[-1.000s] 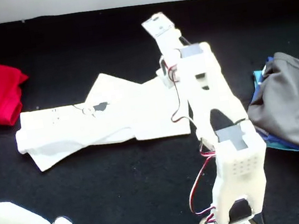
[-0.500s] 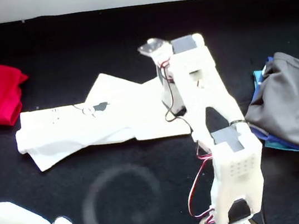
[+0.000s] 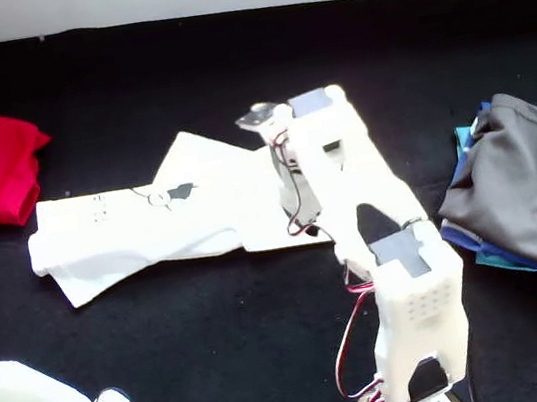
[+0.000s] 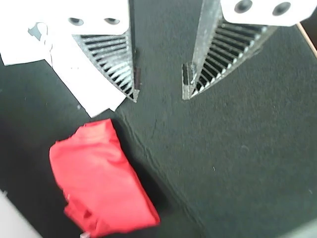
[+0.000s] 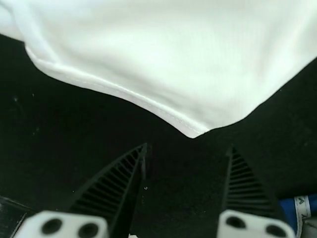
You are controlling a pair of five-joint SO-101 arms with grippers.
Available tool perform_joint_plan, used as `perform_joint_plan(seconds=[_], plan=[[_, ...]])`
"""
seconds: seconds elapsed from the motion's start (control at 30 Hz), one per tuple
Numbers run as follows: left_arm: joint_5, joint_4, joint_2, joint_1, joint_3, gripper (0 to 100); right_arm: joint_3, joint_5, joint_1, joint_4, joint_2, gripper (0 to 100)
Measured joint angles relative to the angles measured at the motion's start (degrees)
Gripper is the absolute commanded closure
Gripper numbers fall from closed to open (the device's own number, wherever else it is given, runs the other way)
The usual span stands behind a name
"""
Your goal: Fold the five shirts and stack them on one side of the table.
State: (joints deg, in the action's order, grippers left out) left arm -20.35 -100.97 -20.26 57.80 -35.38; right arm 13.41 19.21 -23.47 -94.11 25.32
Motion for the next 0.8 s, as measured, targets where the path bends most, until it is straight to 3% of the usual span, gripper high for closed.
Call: perform_joint_plan(seconds=[0.43, 0.5, 0.63, 0.8], plan=[[-0.18, 0.0, 0.0, -0.62, 1.41, 85, 0.0, -2.02, -3.25, 2.11, 9.23, 70.7], [-0.18, 0.0, 0.0, -0.62, 1.41, 85, 0.0, -2.29, -4.4, 3.25, 11.34, 76.0], [-0.18, 0.0, 0.0, -0.88, 1.41, 85, 0.79, -2.37, -4.13, 4.57, 13.01, 97.8], [-0.18, 0.0, 0.0, -0.97, 1.41, 85, 1.93, -2.37, -1.49, 5.54, 13.98, 99.2]])
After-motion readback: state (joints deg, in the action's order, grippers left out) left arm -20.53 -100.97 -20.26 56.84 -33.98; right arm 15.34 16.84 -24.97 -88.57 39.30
